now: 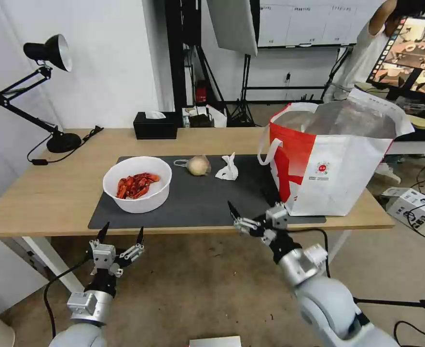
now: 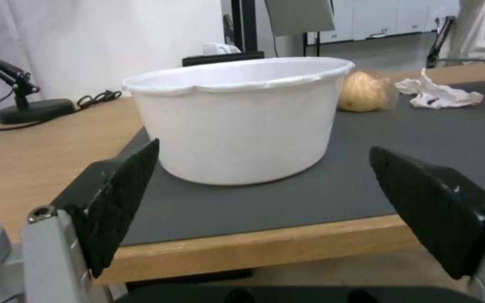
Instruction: Pick up the trash from the table and place it into the takeout bag.
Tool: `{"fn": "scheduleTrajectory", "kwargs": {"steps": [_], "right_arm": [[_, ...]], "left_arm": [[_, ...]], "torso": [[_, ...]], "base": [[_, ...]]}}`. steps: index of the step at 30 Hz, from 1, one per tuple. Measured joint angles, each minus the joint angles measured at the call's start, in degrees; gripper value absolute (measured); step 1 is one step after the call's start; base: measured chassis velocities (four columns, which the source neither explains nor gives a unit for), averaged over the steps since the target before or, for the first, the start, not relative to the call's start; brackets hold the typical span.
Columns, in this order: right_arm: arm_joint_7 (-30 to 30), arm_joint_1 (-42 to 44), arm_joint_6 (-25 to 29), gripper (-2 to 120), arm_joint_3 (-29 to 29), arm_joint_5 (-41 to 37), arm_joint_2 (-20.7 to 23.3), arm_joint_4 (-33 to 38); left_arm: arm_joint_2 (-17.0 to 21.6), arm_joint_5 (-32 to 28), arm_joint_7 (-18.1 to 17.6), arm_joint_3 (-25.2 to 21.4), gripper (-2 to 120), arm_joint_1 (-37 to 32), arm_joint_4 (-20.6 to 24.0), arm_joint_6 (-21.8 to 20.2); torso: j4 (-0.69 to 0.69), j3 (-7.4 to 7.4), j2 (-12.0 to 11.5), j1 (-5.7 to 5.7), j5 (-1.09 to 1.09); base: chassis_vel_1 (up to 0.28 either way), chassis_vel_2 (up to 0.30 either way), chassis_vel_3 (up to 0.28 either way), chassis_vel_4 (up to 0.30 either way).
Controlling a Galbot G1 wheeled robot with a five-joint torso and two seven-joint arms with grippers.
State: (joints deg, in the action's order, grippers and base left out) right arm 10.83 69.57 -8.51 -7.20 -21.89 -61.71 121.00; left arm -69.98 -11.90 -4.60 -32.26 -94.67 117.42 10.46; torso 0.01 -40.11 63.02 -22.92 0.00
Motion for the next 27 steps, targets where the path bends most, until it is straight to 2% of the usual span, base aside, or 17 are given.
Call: {"fn": "scheduleTrajectory", "kwargs": {"steps": [6,11,27], "right_arm": [[8.32,-8.73,-5.13,100,5.08,-6.0,-3.89,-6.44],[13.43,-14.42,-8.28,100,6.77,-10.66,-6.72,-10.06],[24.33,-26.1,-17.67,100,11.34,-17.73,-12.12,-17.77]], "left_arm": [[-0.34,0.2,-0.16,-0.03,100,-0.21,0.1,-0.09],[0.02,0.11,-0.24,-0.17,100,-0.35,0.23,-0.33],[0.05,-1.94,-0.27,0.09,100,-0.98,1.1,-1.19]], "torso": [[0.0,0.0,0.0,0.0,0.0],[0.0,0.0,0.0,0.0,0.0],[0.0,0.0,0.0,0.0,0.0]], "base": [[0.0,0.0,0.0,0.0],[0.0,0.0,0.0,0.0],[0.0,0.0,0.0,0.0]]}}
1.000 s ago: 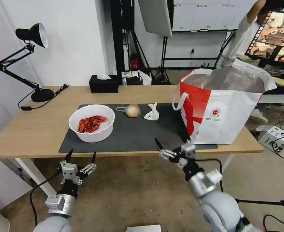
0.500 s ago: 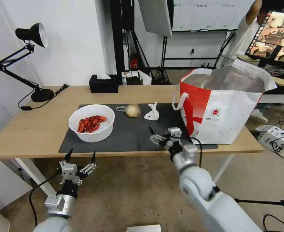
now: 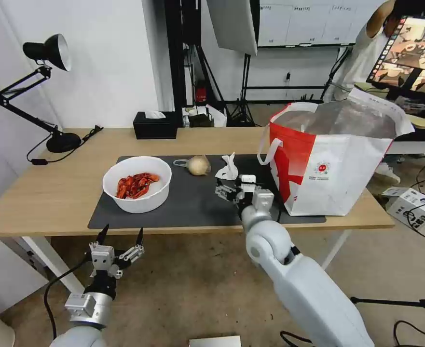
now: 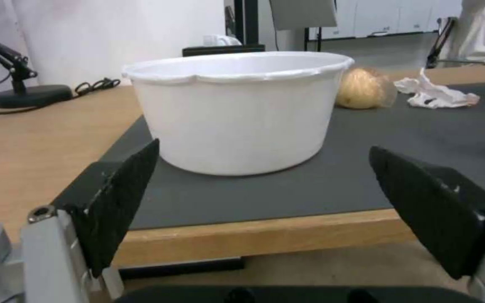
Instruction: Pick up the trash from the table and place it into the takeout bag.
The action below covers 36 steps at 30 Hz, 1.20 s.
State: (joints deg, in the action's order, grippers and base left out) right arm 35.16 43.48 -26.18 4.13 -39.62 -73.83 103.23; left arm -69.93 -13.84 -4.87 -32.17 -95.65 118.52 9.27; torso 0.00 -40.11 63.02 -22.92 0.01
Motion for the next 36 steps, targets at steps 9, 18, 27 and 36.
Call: {"fn": "scheduleTrajectory", "kwargs": {"steps": [9,18,27,36], "right_arm": [[4.63,-7.74,-2.34,100,1.81,-2.28,-2.19,-6.7],[11.64,-15.08,-6.28,100,4.0,-4.45,-5.68,-13.74],[12.87,-18.63,-8.52,100,4.7,-5.72,-8.53,-20.06],[12.58,-20.4,-8.71,100,4.61,-5.9,-10.09,-25.19]], "left_arm": [[0.41,-0.29,0.0,-0.2,100,-0.05,-0.02,-0.05],[0.34,-0.26,0.02,-0.2,100,-0.25,0.1,-0.07],[0.15,-0.2,0.03,-0.17,100,-0.55,0.07,-0.03],[0.12,-0.19,0.07,0.04,100,-0.78,-0.02,0.03]], "torso": [[0.0,0.0,0.0,0.0,0.0],[0.0,0.0,0.0,0.0,0.0],[0.0,0.0,0.0,0.0,0.0],[0.0,0.0,0.0,0.01,0.0]], "base": [[0.0,0.0,0.0,0.0],[0.0,0.0,0.0,0.0],[0.0,0.0,0.0,0.0],[0.0,0.0,0.0,0.0]]}}
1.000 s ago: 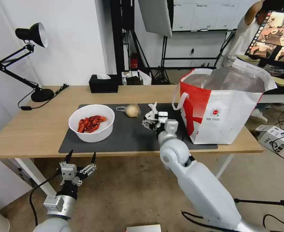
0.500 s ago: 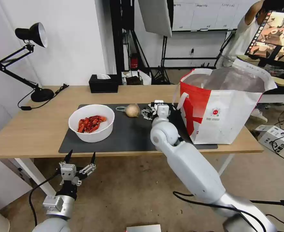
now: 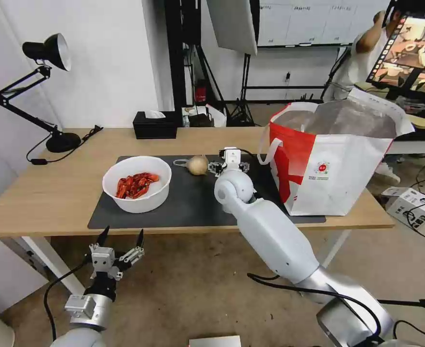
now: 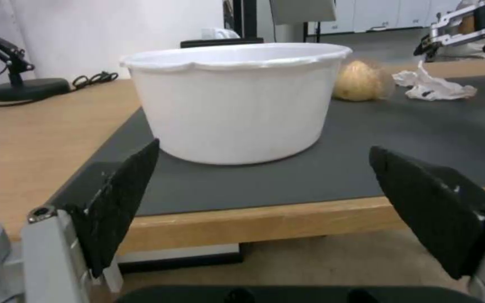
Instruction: Pick up the trash from the table and place it into the takeout bag.
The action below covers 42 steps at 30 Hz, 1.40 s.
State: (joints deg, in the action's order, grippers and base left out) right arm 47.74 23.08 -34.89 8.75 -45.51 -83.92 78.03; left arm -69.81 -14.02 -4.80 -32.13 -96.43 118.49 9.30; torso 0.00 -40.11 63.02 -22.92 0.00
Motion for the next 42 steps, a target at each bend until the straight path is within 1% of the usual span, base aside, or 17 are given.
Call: {"fn": "scheduleTrajectory", "kwargs": {"steps": [3,6,7,12,22,42], "right_arm": [[-0.45,-0.94,0.0,100,-0.25,-0.08,-0.57,-2.52],[-0.7,-1.21,-0.01,100,-0.35,-0.1,-0.75,-3.22],[-1.33,-1.69,-0.11,100,-0.59,-0.13,-1.11,-4.71],[-2.43,-2.59,-0.57,100,-1.07,-0.16,-1.93,-7.03],[-4.43,-3.26,-2.1,100,-2.05,-0.09,-3.15,-9.84],[-5.93,-3.79,-2.51,100,-3.69,1.55,-4.18,-13.54]], "left_arm": [[0.0,0.0,0.06,0.08,100,-0.05,-0.01,0.03],[-0.01,0.01,0.08,0.09,100,-0.07,-0.01,0.03],[-0.01,0.02,0.09,0.1,100,-0.13,0.02,0.06],[0.06,0.02,0.11,-0.01,100,-0.31,0.22,0.16],[-0.05,-0.86,1.12,-0.1,100,-0.57,0.48,1.12],[-0.2,-0.76,1.21,-0.07,100,-0.69,0.68,1.16]], "torso": [[0.0,0.0,0.0,0.0,0.0],[0.0,0.0,0.0,0.0,0.0],[0.0,0.0,0.0,0.0,0.0],[0.0,0.0,0.0,0.0,0.0],[0.0,0.0,0.0,0.0,0.0],[0.0,0.0,0.0,0.0,0.0]], "base": [[0.0,0.0,0.0,0.0],[0.0,0.0,0.0,0.0],[0.0,0.0,0.0,0.0],[0.0,0.0,0.0,0.0],[0.0,0.0,0.0,0.0],[0.0,0.0,0.0,0.0]]}}
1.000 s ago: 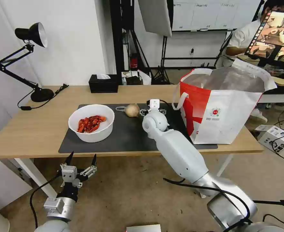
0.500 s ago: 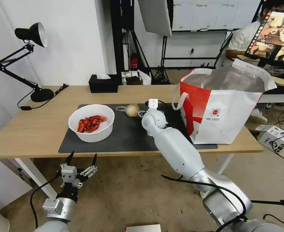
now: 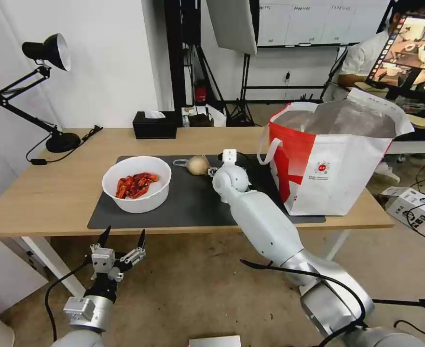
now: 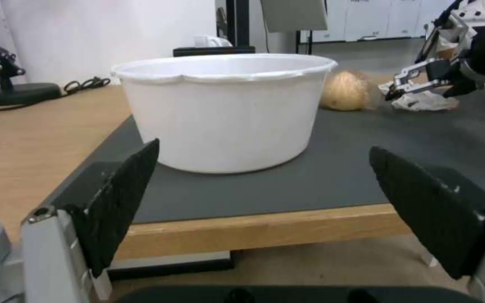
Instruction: Pick up the trash from the table and place it into the takeout bag.
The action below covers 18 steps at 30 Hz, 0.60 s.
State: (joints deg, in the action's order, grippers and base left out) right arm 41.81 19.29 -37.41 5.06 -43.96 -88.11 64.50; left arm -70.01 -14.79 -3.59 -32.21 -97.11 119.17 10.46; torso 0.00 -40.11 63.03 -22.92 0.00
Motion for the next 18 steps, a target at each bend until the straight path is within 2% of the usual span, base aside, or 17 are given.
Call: {"fn": "scheduleTrajectory", "kwargs": {"steps": [11,18], "right_arm": [[-0.36,-0.09,0.12,100,-0.41,0.16,-0.08,-0.86],[-0.51,0.3,0.54,85,-0.53,0.22,-0.22,-0.77]], "left_arm": [[0.03,0.0,0.07,0.07,100,0.2,-0.2,0.02],[0.0,0.0,0.07,0.23,100,0.4,-0.41,0.02]], "torso": [[0.0,0.0,0.0,0.0,0.0],[0.0,0.0,0.0,0.0,0.0]], "base": [[0.0,0.0,0.0,0.0],[0.0,0.0,0.0,0.0]]}}
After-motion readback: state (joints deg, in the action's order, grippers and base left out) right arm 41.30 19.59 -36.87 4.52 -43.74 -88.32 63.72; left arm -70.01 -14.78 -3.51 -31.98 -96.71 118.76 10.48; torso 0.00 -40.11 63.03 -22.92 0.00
